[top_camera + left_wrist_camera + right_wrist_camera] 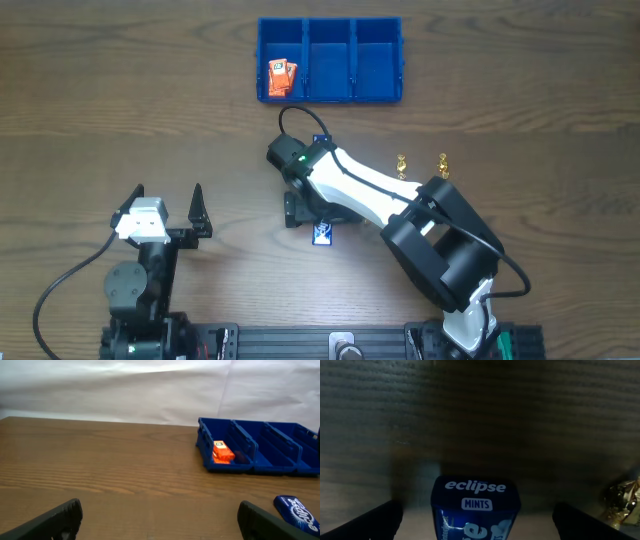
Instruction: Sort Candies Into Trays
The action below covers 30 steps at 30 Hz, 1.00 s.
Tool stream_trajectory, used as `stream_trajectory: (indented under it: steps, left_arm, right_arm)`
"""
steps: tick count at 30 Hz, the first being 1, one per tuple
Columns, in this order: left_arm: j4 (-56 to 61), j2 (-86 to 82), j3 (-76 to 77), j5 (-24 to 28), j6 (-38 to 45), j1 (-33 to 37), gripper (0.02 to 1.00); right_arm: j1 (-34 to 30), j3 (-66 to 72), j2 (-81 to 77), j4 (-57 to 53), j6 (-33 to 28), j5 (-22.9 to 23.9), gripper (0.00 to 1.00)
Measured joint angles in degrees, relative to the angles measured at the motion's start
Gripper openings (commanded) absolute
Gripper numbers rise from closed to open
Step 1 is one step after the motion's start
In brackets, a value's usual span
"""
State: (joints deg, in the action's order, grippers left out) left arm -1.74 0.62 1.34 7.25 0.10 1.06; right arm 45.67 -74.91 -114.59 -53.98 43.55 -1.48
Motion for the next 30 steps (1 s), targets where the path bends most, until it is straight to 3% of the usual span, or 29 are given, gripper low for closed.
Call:
stream_trajectory:
  steps: [5,12,17,30]
  left_arm:
    - [0.02,0.00,0.00,-0.02,0.00,0.00,0.998]
    - [0.02,0.00,0.00,-0.02,0.00,0.00,0.998]
    - [0.00,0.00,0.00,-0.02,0.00,0.00,0.998]
    - [0.00,0.00,0.00,0.00,0.00,0.00,0.998]
  right_arm:
    - [0.02,0.68,0.37,0.98,0.39,-0.22,0.996]
    - [1.31,0.81,0.46,2.27,1.14,-0.28,0.755]
    - [1.62,0.85,0.46,2.36,1.25,-0.44,0.645]
    - [1.62,0.85,0.46,2.34,1.22,-0.39,0.503]
